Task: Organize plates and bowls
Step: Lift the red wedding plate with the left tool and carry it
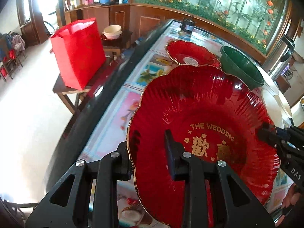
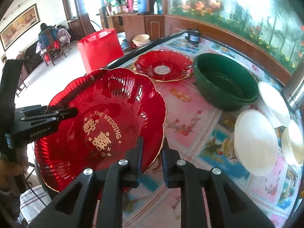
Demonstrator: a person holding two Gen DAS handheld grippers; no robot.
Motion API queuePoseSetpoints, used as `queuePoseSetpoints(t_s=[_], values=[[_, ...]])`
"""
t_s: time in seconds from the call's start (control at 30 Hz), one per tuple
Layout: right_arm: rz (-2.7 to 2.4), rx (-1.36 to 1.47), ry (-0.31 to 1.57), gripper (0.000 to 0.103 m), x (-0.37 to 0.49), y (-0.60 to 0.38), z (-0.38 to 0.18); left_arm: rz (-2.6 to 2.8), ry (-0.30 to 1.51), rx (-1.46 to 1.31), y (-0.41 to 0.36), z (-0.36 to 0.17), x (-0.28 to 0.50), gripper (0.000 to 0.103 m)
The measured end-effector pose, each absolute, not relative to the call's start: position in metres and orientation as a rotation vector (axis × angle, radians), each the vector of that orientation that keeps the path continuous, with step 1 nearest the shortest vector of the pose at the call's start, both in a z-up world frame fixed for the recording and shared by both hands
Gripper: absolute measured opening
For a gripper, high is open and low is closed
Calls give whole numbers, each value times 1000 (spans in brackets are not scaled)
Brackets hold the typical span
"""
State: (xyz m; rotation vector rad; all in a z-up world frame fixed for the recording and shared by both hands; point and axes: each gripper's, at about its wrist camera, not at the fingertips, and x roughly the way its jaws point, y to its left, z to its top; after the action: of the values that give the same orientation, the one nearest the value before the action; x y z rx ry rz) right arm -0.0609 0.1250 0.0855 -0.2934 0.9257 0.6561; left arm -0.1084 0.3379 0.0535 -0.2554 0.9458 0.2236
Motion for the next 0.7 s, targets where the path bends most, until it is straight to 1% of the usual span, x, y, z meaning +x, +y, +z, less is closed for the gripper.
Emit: queuePoseSetpoints(t_s=[0.2,0.5,0.7], values=[[686,-318,931,21,-79,134,77,257,937,-248,345,51,-122,26],[688,-341,989,22,-78,142,49,287,954,-243,349,29,-123,26],[692,-349,1012,23,-76,144,40,291,952,-249,350,24,-123,27]])
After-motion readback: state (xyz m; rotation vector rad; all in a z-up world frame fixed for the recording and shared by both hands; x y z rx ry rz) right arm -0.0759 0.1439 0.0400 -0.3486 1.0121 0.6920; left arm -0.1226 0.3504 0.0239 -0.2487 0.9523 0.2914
